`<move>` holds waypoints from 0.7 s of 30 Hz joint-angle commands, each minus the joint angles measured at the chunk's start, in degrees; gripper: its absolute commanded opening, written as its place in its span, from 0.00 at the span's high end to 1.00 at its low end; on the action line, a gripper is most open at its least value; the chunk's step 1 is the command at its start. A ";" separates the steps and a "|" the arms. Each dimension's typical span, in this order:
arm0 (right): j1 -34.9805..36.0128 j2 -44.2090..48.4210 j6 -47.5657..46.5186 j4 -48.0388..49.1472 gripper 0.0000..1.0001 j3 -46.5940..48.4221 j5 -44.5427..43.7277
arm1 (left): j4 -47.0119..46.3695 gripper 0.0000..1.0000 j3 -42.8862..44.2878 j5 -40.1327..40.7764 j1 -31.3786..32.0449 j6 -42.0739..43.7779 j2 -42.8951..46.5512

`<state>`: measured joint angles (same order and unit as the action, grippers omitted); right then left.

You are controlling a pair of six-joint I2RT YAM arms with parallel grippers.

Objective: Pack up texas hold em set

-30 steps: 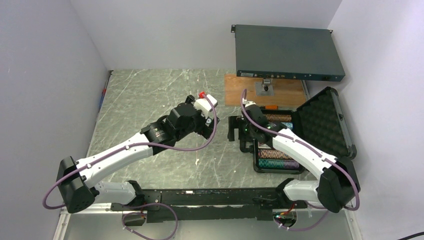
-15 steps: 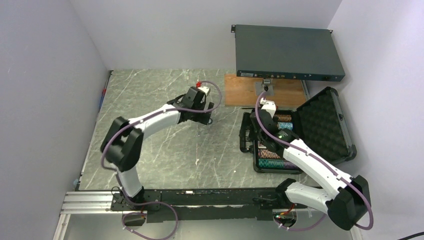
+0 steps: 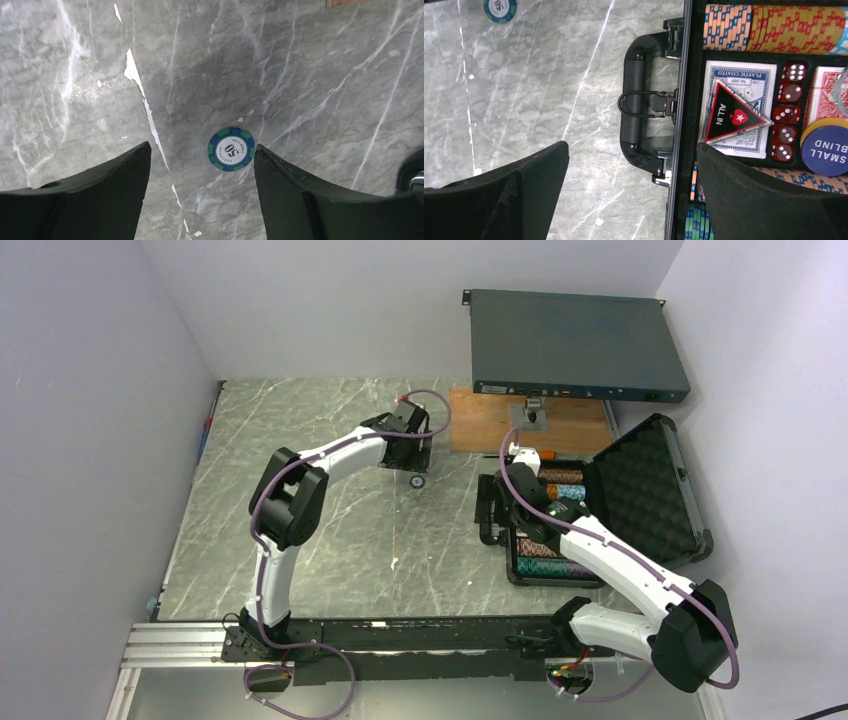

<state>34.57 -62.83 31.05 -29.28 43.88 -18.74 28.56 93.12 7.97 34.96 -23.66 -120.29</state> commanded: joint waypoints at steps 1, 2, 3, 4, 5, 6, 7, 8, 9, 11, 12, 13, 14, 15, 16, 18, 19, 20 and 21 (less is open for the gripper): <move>0.02 1.26 -1.66 3.26 0.00 -1.79 2.22 | 0.79 0.23 0.97 1.88 2.15 -3.99 -1.22; -0.02 0.77 -1.95 3.34 0.00 -1.93 2.29 | 0.84 0.23 1.14 2.51 2.77 -3.88 -1.60; 0.00 0.29 -2.16 3.25 0.01 -1.77 2.40 | 0.87 0.24 1.31 3.09 3.31 -3.85 -1.95; 0.02 -0.31 -2.17 2.67 0.01 -1.45 2.42 | 0.61 0.24 1.18 3.38 3.76 -3.77 -2.24; -0.03 -0.83 -2.14 2.17 0.01 -1.15 2.27 | 0.38 0.25 0.95 3.56 3.97 -3.95 -2.49; -0.07 -1.38 -2.18 1.69 0.01 -0.92 2.20 | 0.52 0.26 0.93 3.99 4.02 -4.32 -2.82; -0.05 -1.70 -2.07 1.54 0.02 -0.93 2.13 | 0.94 0.28 1.06 4.57 4.07 -4.63 -3.17; -0.08 -1.72 -2.00 1.52 0.02 -1.09 2.03 | 1.50 0.31 1.16 5.21 4.15 -4.93 -3.50; -0.11 -1.70 -1.90 1.57 0.02 -1.26 2.04 | 1.78 0.32 1.20 5.73 4.23 -5.13 -3.80; -0.17 -1.39 -1.72 1.94 0.02 -1.69 2.25 | 2.01 0.34 1.06 5.61 4.36 -5.17 -3.97; -0.12 -1.41 -1.70 2.12 0.02 -1.81 2.53 | 1.96 0.35 0.98 5.73 4.41 -5.29 -3.99; -0.11 -1.36 -1.62 2.29 0.02 -1.86 2.83 | 1.82 0.36 0.74 5.93 4.53 -5.39 -4.01; -0.09 -1.48 -1.63 2.60 0.02 -1.87 3.32 | 1.74 0.37 0.71 6.45 4.54 -5.35 -4.05; -0.11 -1.66 -1.53 2.71 0.02 -1.94 3.49 | 1.66 0.37 0.74 6.85 4.62 -5.32 -4.05; -0.07 -2.02 -1.45 2.73 0.02 -1.91 3.64 | 1.52 0.38 0.75 7.16 4.59 -5.33 -4.20; -0.12 -2.60 -1.35 2.73 0.02 -1.87 3.70 | 1.85 0.38 1.32 7.32 4.60 -5.27 -4.98; -0.06 -2.82 -1.34 2.61 0.02 -1.82 3.63 | 2.15 0.39 1.81 7.33 4.59 -5.11 -5.44; -0.11 -3.10 -1.34 2.44 0.02 -1.74 3.57 | 2.39 0.40 2.25 7.33 4.67 -4.92 -5.82; -0.11 -3.09 -1.36 2.30 0.02 -1.70 3.55 | 2.57 0.40 2.65 7.14 4.67 -4.80 -6.18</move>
<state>34.57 -65.36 29.76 -28.10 42.00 -15.66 29.80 93.47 13.91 39.68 -28.16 -124.09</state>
